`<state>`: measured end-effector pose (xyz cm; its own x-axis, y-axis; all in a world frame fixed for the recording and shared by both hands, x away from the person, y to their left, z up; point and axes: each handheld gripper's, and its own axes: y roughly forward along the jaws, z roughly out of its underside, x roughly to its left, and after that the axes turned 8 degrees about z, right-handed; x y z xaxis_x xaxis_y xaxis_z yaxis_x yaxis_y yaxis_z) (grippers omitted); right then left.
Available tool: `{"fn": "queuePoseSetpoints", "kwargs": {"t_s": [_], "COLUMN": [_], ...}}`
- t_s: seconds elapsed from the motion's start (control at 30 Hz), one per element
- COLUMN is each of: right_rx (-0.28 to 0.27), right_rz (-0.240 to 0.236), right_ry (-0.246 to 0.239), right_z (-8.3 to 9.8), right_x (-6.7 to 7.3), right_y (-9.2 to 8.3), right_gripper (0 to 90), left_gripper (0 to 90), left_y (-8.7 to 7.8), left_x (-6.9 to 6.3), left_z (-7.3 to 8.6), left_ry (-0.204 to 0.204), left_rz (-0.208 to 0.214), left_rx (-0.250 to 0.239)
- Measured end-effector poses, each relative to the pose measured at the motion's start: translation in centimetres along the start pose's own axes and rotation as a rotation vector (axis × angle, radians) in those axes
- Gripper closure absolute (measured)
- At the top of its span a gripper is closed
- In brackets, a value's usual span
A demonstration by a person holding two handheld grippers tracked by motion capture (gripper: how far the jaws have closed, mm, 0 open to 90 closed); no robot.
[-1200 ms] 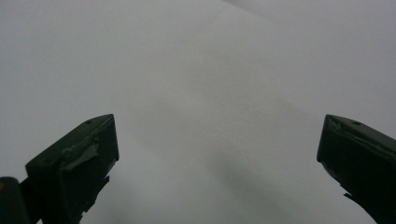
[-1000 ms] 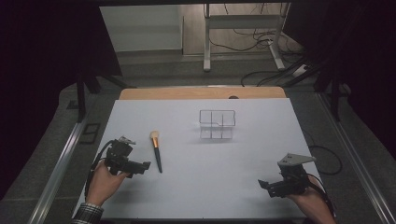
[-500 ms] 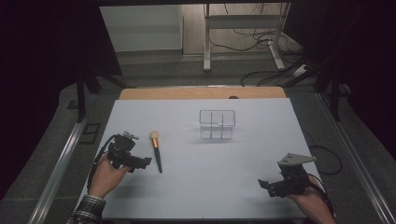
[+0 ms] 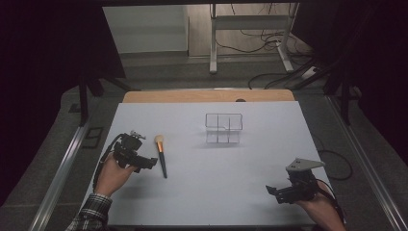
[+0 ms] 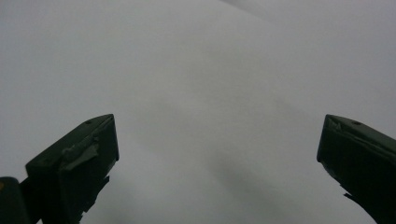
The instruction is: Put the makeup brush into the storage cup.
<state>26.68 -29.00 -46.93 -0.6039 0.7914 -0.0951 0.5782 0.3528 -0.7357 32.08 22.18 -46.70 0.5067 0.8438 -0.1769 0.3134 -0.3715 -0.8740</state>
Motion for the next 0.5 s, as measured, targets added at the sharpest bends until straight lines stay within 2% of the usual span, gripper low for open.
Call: {"fn": "queuePoseSetpoints", "kwargs": {"t_s": [0.5], "right_rx": [0.005], "right_rz": [-0.001], "right_ry": [-0.003], "right_z": [0.0], "right_x": [0.0], "right_y": [0.1], "right_gripper": [0.0], "left_gripper": [0.2], "left_y": [0.3], "left_x": [0.8], "left_z": [-1.5], "left_ry": [-0.022], "left_rz": [-0.003], "left_rx": [0.029]}}
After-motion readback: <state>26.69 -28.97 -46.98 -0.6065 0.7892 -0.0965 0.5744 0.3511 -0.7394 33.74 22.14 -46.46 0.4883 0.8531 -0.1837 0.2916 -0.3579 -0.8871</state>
